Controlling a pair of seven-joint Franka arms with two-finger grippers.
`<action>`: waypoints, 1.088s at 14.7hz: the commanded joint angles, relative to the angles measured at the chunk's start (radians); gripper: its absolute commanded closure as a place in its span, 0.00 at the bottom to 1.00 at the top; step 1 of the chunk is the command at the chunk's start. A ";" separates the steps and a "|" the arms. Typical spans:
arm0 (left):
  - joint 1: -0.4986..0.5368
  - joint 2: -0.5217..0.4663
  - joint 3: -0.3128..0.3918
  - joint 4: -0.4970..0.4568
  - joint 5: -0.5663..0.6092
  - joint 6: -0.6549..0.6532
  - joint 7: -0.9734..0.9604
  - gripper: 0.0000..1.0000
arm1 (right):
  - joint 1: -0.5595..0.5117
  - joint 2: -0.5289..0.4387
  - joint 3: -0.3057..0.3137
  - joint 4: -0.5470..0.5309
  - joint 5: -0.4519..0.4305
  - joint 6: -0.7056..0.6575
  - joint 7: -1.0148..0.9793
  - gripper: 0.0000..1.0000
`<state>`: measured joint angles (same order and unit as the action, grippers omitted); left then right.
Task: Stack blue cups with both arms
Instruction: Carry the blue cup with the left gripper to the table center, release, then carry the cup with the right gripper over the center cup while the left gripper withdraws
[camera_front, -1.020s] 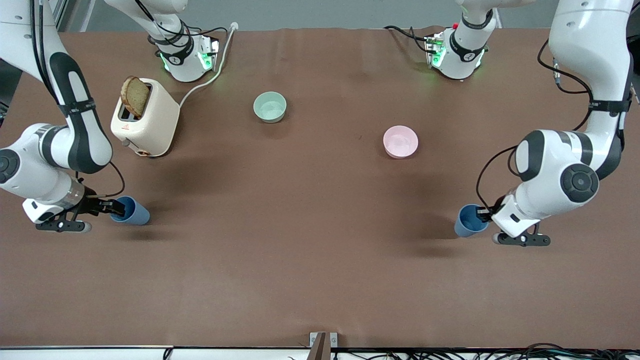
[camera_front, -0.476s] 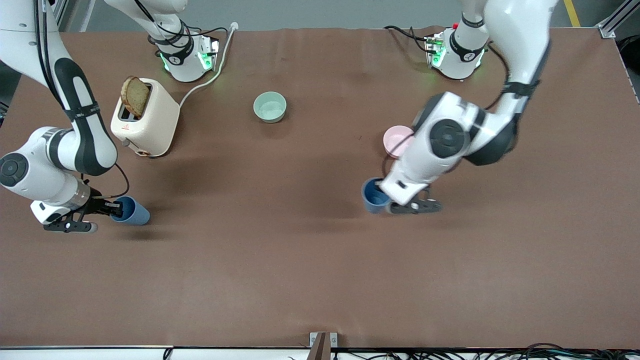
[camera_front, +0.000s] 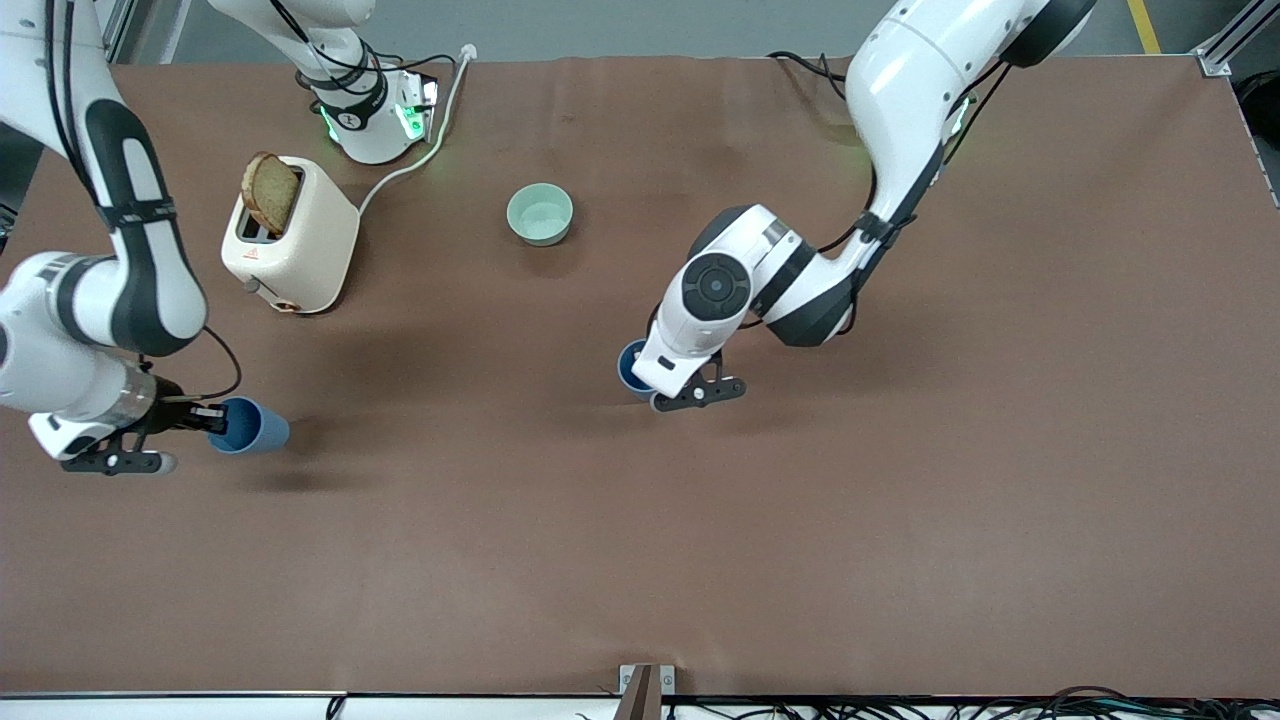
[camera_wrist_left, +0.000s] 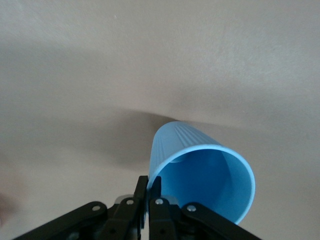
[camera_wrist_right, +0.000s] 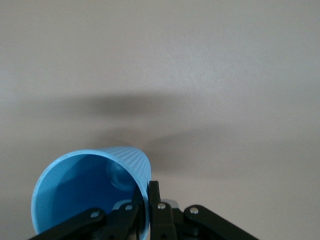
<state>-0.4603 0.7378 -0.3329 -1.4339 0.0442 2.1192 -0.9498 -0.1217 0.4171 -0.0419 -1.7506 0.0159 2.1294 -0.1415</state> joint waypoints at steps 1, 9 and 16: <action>-0.003 0.012 0.008 0.035 -0.001 -0.015 -0.017 0.94 | 0.057 -0.046 0.005 0.126 0.006 -0.143 0.104 0.99; 0.087 -0.133 0.020 0.041 0.080 -0.063 0.006 0.00 | 0.312 -0.144 0.055 0.149 0.004 -0.178 0.518 0.99; 0.408 -0.408 0.018 0.041 0.098 -0.273 0.446 0.00 | 0.678 -0.121 0.068 0.158 -0.007 -0.068 1.027 0.99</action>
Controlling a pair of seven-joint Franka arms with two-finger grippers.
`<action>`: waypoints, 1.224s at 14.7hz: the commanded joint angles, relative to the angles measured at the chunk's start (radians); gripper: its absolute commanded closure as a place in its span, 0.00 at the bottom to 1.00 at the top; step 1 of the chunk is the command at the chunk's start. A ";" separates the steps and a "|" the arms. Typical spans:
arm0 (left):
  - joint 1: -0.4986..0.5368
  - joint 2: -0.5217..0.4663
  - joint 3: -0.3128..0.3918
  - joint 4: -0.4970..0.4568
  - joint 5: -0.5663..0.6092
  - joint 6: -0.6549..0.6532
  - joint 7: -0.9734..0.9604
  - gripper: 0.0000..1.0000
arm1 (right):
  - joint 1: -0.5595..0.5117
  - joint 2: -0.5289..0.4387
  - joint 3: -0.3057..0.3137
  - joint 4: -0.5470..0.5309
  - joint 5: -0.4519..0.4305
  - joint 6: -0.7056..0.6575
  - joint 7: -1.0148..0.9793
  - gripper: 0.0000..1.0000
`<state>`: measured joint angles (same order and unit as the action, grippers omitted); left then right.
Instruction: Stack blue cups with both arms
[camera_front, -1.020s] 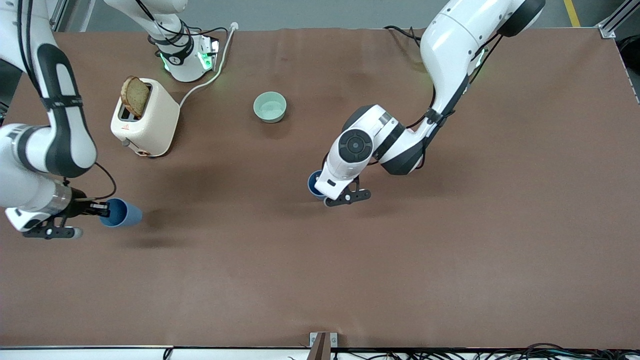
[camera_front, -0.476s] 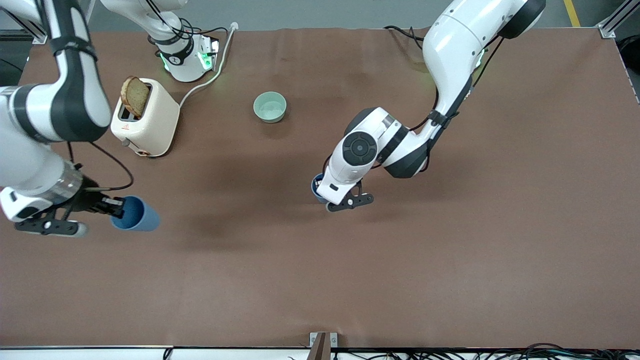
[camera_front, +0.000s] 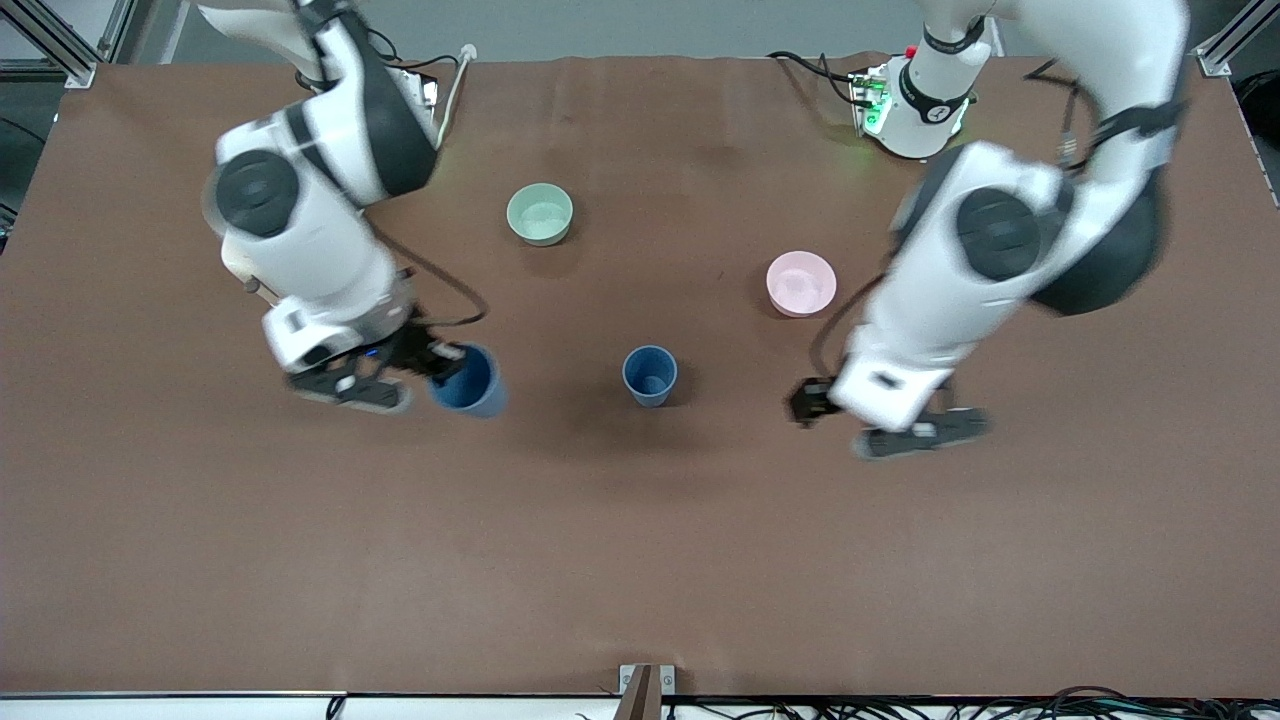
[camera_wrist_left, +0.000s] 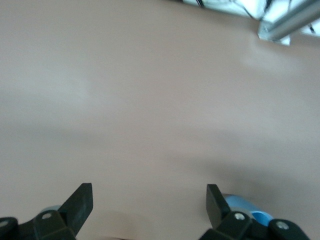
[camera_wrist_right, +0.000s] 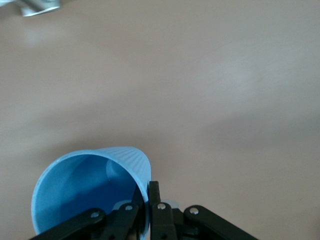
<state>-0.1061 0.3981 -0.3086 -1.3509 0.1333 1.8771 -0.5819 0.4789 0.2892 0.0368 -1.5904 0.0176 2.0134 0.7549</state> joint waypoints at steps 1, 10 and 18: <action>0.084 -0.100 -0.006 -0.042 0.009 -0.067 0.099 0.00 | 0.131 0.024 -0.011 -0.002 -0.013 0.065 0.194 0.99; 0.264 -0.367 -0.003 -0.063 -0.067 -0.364 0.373 0.00 | 0.287 0.199 -0.014 0.044 -0.085 0.162 0.328 0.99; 0.200 -0.472 0.085 -0.215 -0.109 -0.374 0.393 0.00 | 0.283 0.235 -0.017 0.053 -0.094 0.189 0.328 0.99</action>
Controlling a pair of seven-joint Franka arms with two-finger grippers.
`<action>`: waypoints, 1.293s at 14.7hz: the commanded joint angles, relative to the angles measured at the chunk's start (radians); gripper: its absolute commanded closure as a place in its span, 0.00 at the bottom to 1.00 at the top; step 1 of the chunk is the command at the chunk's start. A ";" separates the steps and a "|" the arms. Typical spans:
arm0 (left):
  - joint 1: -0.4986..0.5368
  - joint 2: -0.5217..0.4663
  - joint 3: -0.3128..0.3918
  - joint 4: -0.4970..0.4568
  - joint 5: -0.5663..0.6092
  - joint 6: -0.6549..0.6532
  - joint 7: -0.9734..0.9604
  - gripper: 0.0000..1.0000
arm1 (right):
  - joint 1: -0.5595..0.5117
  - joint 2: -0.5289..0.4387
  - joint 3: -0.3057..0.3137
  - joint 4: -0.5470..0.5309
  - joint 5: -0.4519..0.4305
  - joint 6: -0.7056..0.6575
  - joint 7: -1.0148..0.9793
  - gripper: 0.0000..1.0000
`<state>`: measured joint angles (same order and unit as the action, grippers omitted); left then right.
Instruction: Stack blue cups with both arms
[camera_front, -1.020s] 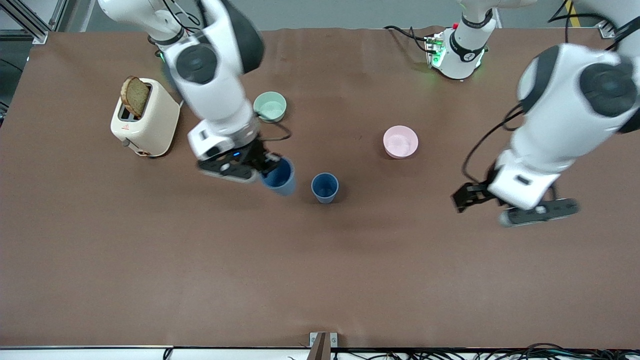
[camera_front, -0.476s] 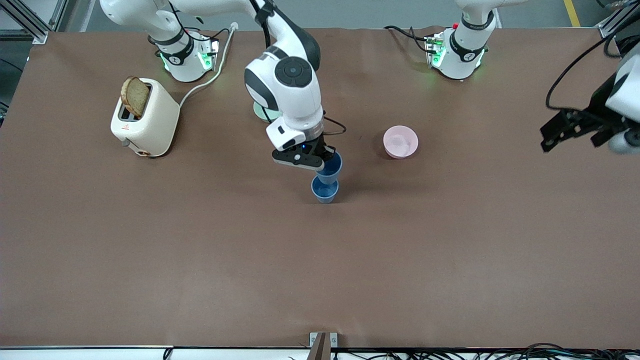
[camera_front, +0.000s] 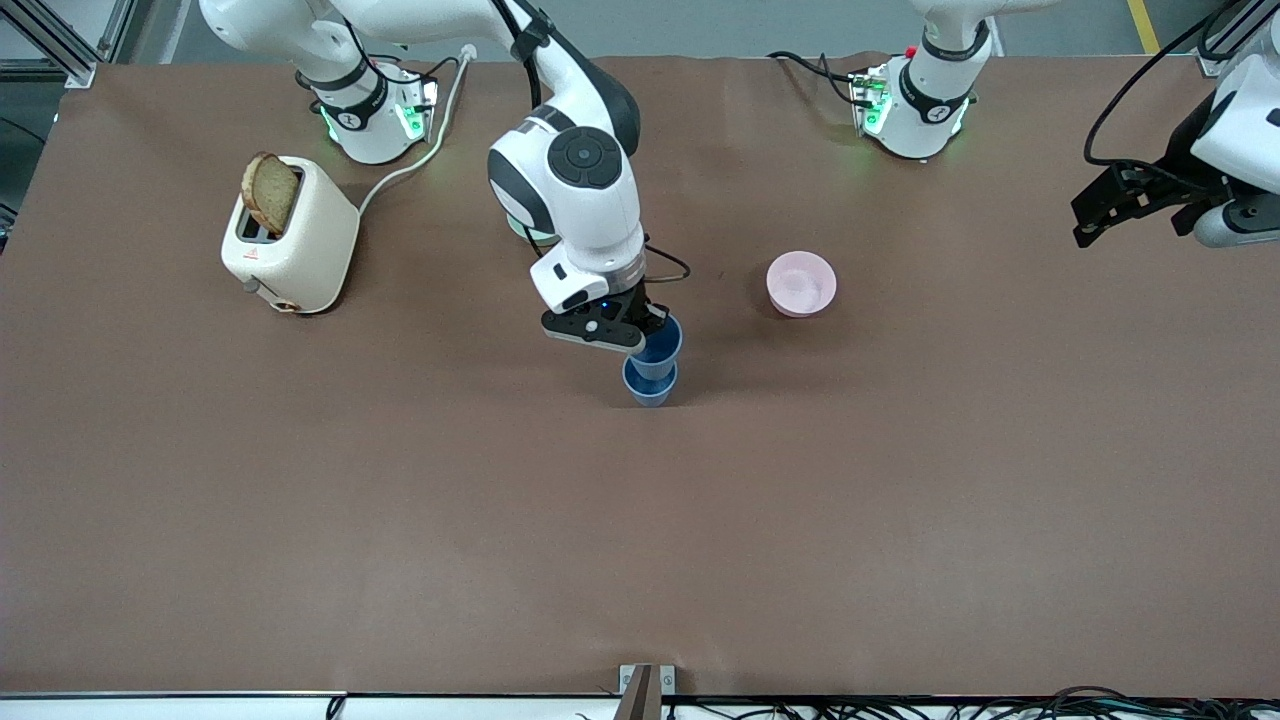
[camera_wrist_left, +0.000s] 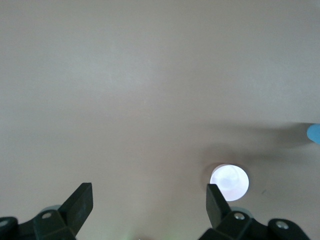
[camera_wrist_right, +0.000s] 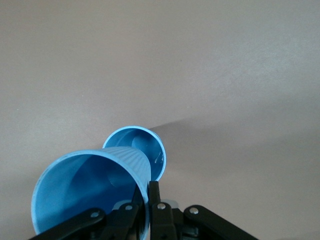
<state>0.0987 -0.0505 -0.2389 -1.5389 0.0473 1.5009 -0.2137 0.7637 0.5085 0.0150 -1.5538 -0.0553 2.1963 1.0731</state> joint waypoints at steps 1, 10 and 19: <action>-0.004 -0.023 0.016 -0.029 -0.023 0.002 0.040 0.00 | -0.001 0.018 0.005 0.017 -0.024 0.008 0.010 0.99; -0.007 -0.066 0.030 -0.079 -0.023 -0.001 0.086 0.00 | 0.003 0.059 0.003 0.017 -0.040 0.037 0.011 0.98; -0.005 -0.060 0.018 -0.069 -0.056 0.001 0.086 0.00 | 0.002 0.087 0.003 0.015 -0.049 0.056 0.011 0.91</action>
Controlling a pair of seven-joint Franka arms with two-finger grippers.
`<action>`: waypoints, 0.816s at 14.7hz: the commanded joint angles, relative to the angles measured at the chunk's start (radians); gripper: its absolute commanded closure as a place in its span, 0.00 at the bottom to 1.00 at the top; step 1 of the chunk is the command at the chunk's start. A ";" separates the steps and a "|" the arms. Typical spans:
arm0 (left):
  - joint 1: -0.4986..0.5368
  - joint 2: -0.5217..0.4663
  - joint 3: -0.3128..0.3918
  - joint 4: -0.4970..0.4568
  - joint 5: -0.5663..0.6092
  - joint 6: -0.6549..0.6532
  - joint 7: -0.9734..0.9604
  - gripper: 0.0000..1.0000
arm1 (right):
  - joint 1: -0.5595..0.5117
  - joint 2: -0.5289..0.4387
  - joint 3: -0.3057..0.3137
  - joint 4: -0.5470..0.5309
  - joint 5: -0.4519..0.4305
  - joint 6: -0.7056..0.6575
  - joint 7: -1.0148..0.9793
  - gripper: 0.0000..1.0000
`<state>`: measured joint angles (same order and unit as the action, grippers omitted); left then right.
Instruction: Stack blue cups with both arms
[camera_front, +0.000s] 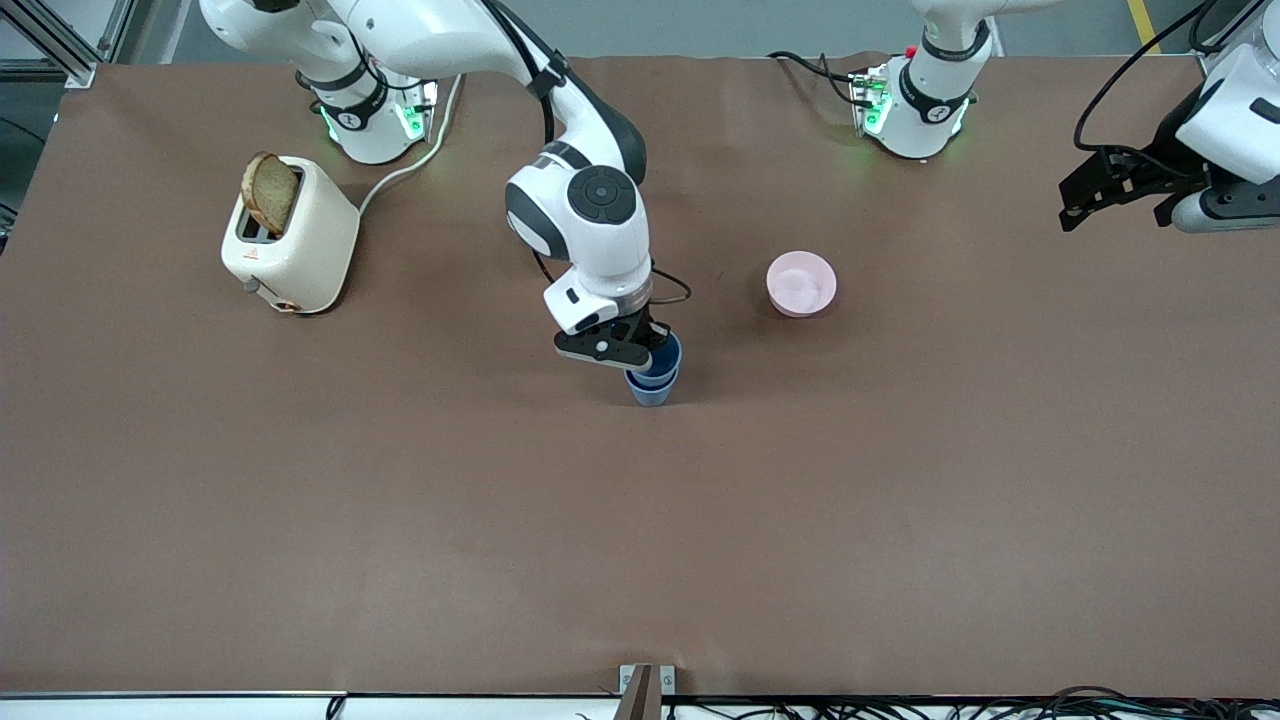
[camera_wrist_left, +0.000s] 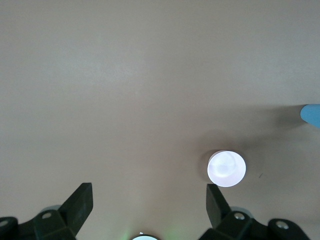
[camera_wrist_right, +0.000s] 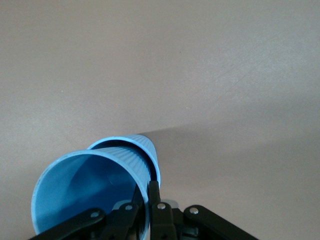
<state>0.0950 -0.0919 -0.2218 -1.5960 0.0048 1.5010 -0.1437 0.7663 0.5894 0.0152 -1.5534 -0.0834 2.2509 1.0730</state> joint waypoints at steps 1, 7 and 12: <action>-0.001 -0.017 0.002 -0.012 -0.016 0.001 0.018 0.00 | -0.001 0.006 0.003 0.015 -0.021 0.001 0.012 0.88; -0.001 -0.011 0.002 -0.006 -0.026 0.001 0.018 0.00 | -0.008 0.003 0.003 0.018 -0.019 -0.002 0.010 0.72; 0.005 -0.009 0.002 -0.002 -0.028 0.001 0.018 0.00 | -0.100 -0.144 -0.012 0.029 -0.021 -0.143 -0.010 0.00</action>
<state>0.0949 -0.0919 -0.2214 -1.5982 -0.0040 1.5016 -0.1435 0.7273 0.5577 -0.0024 -1.5031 -0.0858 2.1977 1.0720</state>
